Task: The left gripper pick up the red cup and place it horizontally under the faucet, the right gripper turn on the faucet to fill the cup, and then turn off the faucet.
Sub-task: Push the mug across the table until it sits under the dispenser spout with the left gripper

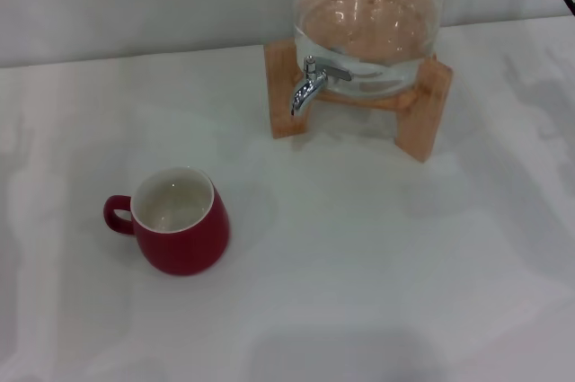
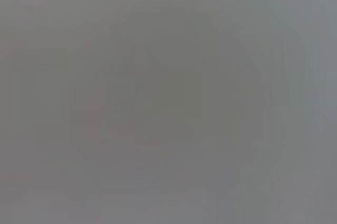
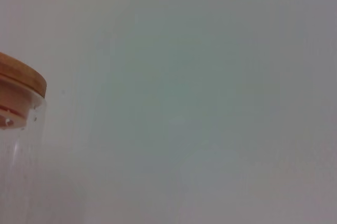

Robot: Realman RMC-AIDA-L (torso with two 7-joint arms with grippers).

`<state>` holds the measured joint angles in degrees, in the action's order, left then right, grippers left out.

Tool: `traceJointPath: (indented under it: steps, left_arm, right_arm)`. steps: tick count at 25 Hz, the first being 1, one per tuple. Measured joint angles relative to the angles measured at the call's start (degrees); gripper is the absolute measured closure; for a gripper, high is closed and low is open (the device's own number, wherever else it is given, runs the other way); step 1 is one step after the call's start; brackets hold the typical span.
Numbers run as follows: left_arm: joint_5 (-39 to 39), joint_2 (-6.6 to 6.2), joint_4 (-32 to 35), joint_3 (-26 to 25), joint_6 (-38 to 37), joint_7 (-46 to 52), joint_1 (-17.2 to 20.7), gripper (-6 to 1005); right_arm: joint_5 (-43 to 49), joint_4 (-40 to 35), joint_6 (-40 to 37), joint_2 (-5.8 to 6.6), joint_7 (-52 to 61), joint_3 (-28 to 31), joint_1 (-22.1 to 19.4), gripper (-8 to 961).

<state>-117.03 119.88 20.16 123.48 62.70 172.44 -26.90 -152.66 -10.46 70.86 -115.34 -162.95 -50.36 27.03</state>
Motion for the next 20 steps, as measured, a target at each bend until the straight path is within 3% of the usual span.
traceJointPath:
  steps: [4,13,20]
  left_arm:
    - [1.1,-0.02,1.8,0.5,-1.4,0.0,1.7,121]
    - [1.0,-0.05,1.8,10.6,4.5,-0.2,4.0,120]
    - [0.9,0.05,2.3,14.4,7.3,-0.5,6.0,120]
  right_arm:
    - [0.0,0.0,-1.2,0.11,-0.1,0.0,0.7,250]
    - [0.0,-0.1,-2.5,0.3,-0.3,0.0,1.8,250]
    - [0.0,-0.8,-2.7,0.37,-0.9,0.0,2.4,251]
